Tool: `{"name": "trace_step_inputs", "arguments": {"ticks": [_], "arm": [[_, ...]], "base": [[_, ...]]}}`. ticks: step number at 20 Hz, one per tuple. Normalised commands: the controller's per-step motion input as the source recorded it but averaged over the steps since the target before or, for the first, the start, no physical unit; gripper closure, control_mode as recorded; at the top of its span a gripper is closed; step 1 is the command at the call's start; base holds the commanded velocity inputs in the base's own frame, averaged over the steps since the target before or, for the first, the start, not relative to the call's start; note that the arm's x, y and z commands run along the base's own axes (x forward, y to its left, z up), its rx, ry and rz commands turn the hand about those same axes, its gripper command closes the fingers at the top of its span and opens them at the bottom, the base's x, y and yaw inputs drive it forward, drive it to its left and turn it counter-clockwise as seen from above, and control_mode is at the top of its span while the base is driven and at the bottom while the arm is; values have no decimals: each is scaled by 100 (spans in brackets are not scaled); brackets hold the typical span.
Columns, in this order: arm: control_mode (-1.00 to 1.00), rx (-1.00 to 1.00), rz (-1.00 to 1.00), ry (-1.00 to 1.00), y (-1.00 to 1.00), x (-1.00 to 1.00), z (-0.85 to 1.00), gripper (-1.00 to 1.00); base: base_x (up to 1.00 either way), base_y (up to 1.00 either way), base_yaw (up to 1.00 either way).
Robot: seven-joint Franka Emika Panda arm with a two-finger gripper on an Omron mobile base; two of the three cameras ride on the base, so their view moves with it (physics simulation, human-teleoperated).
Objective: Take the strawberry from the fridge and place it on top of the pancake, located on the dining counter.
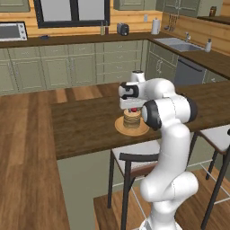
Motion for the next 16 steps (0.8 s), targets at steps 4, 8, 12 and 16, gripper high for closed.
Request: {"name": "trace_step_inputs", "arguments": {"ticks": [4,8,12,16], "arm": [[-100,0,0,3,0,0,-6,100],[-100,0,0,2,0,0,-7,100],[-100,0,0,2,0,0,-5,100],[-100,0,0,0,0,0,0,100]], "base": [[0,0,0],[0,0,0],[0,0,0],[0,0,0]]}}
